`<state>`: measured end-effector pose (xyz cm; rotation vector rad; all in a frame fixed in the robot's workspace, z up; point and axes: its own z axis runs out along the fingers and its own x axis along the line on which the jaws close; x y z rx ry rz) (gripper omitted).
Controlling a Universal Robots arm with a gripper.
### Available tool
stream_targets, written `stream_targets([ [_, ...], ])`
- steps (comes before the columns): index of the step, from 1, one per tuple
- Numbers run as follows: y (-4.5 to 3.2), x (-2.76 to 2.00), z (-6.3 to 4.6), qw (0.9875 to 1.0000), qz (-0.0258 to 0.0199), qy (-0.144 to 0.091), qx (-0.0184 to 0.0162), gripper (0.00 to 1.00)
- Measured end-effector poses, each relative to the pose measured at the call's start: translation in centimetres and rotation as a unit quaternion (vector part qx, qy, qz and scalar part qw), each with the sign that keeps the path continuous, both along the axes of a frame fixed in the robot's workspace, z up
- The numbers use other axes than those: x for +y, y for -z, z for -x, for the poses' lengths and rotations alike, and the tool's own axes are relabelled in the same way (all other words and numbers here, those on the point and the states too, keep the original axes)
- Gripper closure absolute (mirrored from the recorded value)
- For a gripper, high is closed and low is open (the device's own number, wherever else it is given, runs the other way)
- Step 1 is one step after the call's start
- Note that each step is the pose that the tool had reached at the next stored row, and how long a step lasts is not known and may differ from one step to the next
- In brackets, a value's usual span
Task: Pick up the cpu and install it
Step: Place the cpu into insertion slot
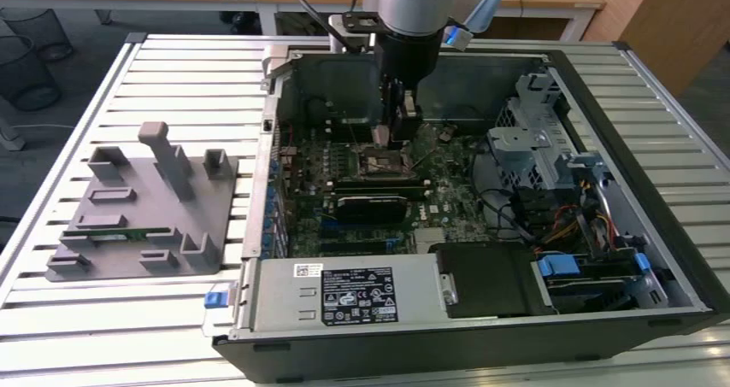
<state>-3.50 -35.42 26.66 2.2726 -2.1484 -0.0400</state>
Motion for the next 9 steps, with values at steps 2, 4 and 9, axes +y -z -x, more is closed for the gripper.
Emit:
stream_targets([
  [2,0.14,0.02,0.00,1.0000,0.0001,0.001,0.0001,0.47],
  [4,0.22,0.02,0.00,1.0000,0.0001,0.001,0.0001,0.47],
  [9,0.40,0.02,0.01,1.0000,0.0001,0.001,0.0001,0.47],
])
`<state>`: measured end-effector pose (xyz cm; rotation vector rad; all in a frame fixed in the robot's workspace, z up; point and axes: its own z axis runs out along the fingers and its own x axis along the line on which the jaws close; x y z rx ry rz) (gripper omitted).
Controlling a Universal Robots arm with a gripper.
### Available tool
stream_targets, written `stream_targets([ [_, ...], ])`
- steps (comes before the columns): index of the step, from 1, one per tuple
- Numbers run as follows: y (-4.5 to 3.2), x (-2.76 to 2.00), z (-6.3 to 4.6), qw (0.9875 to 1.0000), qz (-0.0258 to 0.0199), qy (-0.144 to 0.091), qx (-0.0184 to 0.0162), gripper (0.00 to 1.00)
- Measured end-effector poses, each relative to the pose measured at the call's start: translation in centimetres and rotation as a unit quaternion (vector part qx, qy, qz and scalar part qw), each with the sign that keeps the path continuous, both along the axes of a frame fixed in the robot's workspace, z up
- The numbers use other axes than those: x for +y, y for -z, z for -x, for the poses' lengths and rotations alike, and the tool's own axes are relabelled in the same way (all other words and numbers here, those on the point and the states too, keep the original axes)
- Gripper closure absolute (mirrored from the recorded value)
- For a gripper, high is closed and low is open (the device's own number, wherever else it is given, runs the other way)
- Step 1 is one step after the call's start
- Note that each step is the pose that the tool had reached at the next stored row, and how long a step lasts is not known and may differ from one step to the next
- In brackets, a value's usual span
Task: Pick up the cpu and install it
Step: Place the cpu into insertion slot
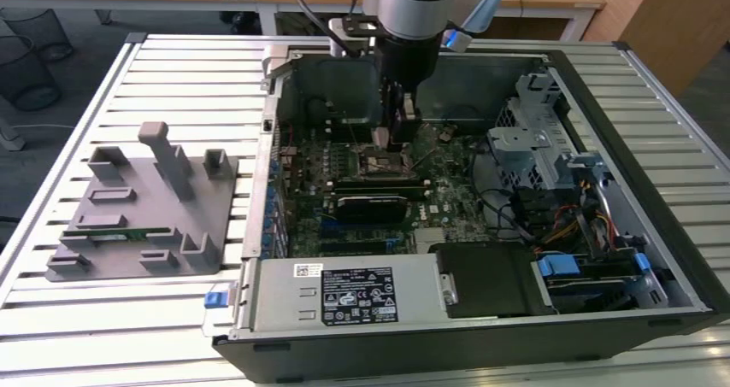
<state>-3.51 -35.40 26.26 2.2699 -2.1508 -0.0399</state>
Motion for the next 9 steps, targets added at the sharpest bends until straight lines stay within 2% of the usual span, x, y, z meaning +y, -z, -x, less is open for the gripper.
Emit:
stream_targets([
  [5,0.18,0.00,0.00,1.0000,0.0000,0.000,0.0000,0.47],
  [9,0.76,0.01,0.00,1.0000,0.0000,0.002,0.0002,0.47],
])
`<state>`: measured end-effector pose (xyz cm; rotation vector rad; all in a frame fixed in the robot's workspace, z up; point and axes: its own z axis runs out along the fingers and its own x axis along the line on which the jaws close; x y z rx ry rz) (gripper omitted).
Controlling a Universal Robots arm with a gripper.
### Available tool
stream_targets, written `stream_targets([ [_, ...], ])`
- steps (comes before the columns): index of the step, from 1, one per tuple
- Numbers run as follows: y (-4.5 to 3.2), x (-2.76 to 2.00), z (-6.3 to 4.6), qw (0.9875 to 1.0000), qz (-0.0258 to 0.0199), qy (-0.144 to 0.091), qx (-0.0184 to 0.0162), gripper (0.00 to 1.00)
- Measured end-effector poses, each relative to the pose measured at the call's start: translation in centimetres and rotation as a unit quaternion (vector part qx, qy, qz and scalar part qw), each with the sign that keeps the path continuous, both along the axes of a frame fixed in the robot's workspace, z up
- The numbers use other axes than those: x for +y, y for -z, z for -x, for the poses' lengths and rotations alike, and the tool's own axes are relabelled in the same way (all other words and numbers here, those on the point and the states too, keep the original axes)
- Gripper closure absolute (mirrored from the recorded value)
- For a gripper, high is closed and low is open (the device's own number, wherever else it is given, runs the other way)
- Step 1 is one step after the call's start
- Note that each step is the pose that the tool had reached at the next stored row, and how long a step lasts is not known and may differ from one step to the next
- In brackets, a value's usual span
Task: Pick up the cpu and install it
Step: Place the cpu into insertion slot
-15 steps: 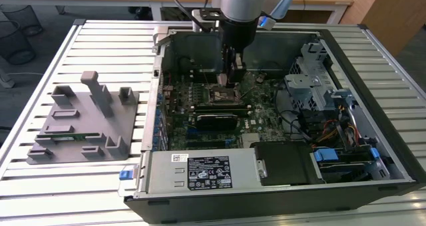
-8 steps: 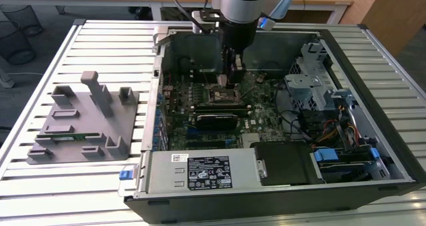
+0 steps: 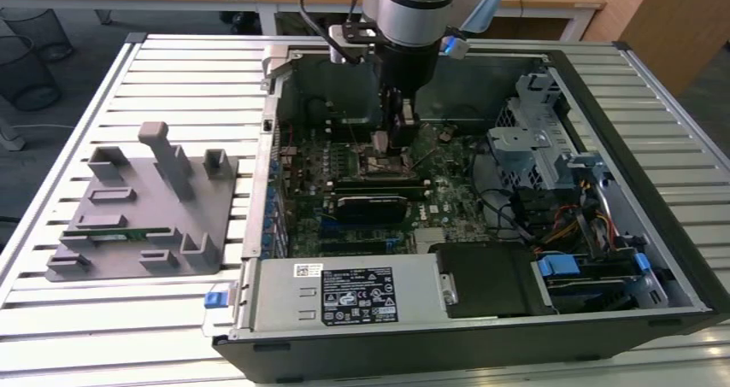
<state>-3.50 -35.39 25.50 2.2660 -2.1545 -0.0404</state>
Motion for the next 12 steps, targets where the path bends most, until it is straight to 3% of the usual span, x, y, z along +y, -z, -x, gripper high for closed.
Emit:
stream_targets([
  [12,1.43,0.25,0.0,0.9999,-0.0001,0.016,0.0001,0.47],
])
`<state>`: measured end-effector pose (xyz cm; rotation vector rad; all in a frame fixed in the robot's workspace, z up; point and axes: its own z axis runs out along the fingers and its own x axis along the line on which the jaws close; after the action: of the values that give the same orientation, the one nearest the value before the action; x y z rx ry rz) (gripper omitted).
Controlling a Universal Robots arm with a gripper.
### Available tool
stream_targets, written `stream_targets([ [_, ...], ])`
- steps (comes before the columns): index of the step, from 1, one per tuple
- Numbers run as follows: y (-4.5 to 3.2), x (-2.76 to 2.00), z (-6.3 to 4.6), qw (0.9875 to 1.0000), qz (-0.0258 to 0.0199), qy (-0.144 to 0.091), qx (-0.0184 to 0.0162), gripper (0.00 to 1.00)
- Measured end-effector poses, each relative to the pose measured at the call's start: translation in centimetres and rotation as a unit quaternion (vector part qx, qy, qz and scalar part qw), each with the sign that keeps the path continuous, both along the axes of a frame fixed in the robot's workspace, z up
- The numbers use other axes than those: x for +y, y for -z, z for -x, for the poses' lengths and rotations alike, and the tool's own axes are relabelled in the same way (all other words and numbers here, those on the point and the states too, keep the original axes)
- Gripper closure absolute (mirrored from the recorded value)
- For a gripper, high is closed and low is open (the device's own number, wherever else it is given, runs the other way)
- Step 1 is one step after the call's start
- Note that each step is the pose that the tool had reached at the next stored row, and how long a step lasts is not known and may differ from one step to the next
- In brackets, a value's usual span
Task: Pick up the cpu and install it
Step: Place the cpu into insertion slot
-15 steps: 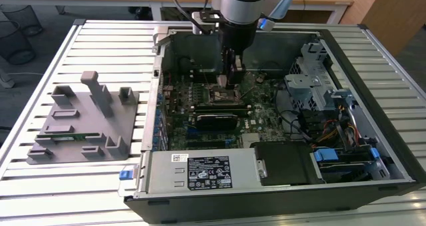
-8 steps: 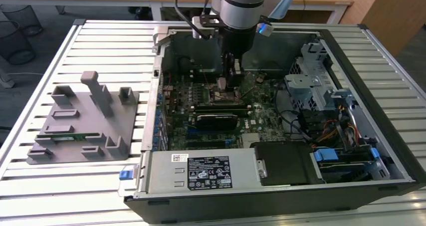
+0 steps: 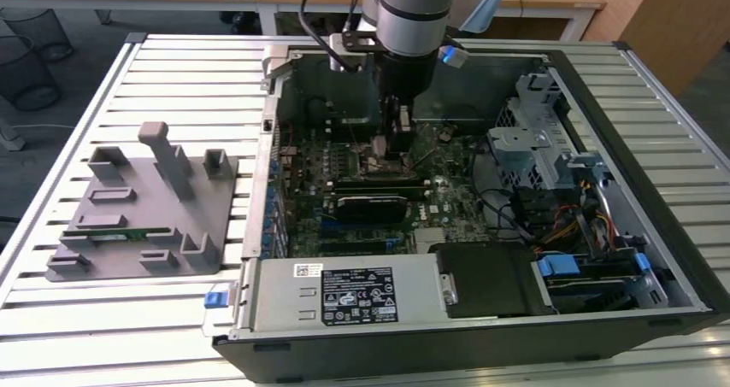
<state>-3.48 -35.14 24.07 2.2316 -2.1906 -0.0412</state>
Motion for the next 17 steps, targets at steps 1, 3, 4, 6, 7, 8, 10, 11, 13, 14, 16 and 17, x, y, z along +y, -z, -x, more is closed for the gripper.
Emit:
stream_targets([
  [1,0.07,0.00,0.00,1.0000,0.0000,0.000,0.0000,0.47],
  [3,0.19,0.00,0.00,1.0000,0.0000,0.000,0.0000,0.47],
  [4,0.24,0.00,0.00,1.0000,0.0001,0.000,0.0000,0.47],
  [6,0.35,0.01,0.00,1.0000,0.0000,0.000,0.0000,0.47],
  [7,0.39,0.01,0.00,1.0000,0.0000,0.000,0.0000,0.47],
  [8,0.43,0.01,0.00,1.0000,0.0001,0.000,0.0000,0.47],
  [10,0.49,0.02,0.00,1.0000,0.0001,0.000,0.0000,0.47],
  [11,0.53,0.03,0.00,1.0000,0.0001,0.000,0.0000,0.47],
  [13,0.62,0.12,0.01,1.0000,0.0006,0.000,0.0000,0.47],
  [14,0.69,0.18,0.00,1.0000,0.0008,0.000,0.0000,0.47],
  [16,0.89,0.31,0.00,1.0000,0.0011,0.001,0.0000,0.47],
  [17,1.01,0.35,0.00,1.0000,0.0011,0.001,0.0000,0.47],
])
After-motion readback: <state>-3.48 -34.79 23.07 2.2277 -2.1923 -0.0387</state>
